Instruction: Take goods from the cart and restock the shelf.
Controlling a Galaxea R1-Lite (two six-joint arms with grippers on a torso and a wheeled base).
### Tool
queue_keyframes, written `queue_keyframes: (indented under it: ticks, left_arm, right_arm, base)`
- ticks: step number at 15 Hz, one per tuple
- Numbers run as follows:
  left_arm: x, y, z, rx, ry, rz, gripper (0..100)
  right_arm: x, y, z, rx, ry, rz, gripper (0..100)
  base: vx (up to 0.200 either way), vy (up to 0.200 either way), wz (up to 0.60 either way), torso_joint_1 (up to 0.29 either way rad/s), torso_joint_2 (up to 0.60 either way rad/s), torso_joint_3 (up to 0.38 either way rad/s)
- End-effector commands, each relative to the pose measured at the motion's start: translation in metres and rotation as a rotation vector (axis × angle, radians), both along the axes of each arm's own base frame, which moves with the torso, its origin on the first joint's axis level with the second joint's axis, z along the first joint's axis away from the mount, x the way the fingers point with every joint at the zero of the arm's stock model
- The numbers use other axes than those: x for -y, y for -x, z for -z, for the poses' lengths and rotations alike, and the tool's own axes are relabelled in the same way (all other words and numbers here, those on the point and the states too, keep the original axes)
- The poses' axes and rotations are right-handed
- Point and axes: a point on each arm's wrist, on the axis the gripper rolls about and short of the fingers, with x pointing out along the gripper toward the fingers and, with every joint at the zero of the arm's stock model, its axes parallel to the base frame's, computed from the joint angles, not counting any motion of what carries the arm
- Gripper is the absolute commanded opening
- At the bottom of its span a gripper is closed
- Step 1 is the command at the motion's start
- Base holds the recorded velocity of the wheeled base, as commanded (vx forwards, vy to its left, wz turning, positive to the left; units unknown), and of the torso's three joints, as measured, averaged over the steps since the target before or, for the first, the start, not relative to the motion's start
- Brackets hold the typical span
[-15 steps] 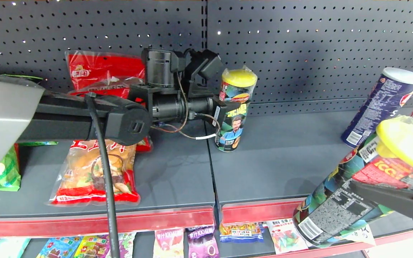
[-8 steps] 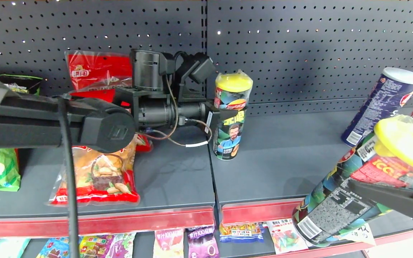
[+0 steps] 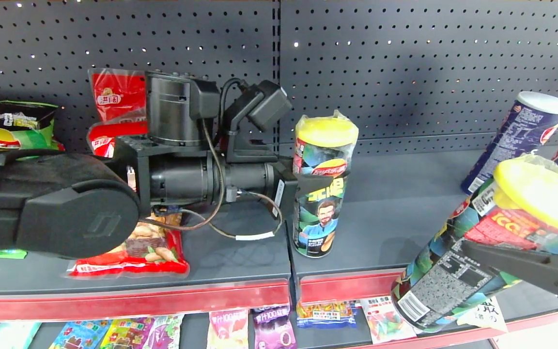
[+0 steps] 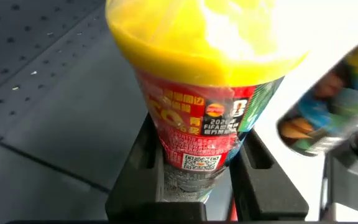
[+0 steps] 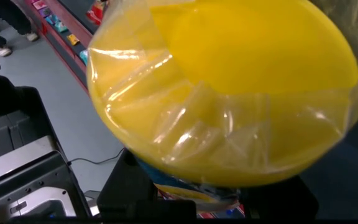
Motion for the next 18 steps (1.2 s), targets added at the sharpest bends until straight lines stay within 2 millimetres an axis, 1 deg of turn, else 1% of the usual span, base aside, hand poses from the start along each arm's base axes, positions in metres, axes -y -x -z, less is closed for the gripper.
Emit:
queue_keyframes:
  ticks: [1, 3, 12, 13, 17, 18]
  left_arm:
    - [-0.002, 0.006, 0.003, 0.003, 0.002, 0.005, 0]
    - [0.002, 0.011, 0.005, 0.008, 0.012, 0.019, 0]
    - [0.0, 0.015, 0.016, 0.002, 0.003, 0.021, 0]
    - [0.0, 0.015, 0.017, 0.002, 0.003, 0.021, 100]
    - [0.0, 0.014, 0.017, 0.001, 0.003, 0.013, 100]
    - [-0.001, 0.014, 0.017, 0.004, 0.002, 0.0, 100]
  right_arm:
    - [0.0, -0.001, 0.0, -0.002, 0.001, -0.001, 0]
    - [0.0, 0.0, 0.001, -0.005, 0.002, -0.001, 0]
    - [-0.001, -0.002, 0.001, -0.009, 0.005, -0.001, 0]
    - [-0.001, -0.002, 0.001, -0.009, 0.005, -0.001, 0]
    - [-0.003, -0.006, -0.001, -0.007, 0.004, 0.003, 0]
    - [-0.005, -0.013, -0.007, -0.002, 0.003, 0.014, 0]
  base:
    - [0.0, 0.0, 0.0, 0.0, 0.0, 0.0]
    - [0.0, 0.0, 0.0, 0.0, 0.0, 0.0]
    - [0.0, 0.0, 0.0, 0.0, 0.0, 0.0]
    - [0.0, 0.0, 0.0, 0.0, 0.0, 0.0]
    - [0.0, 0.0, 0.0, 0.0, 0.0, 0.0]
    - [0.0, 0.0, 0.0, 0.0, 0.0, 0.0]
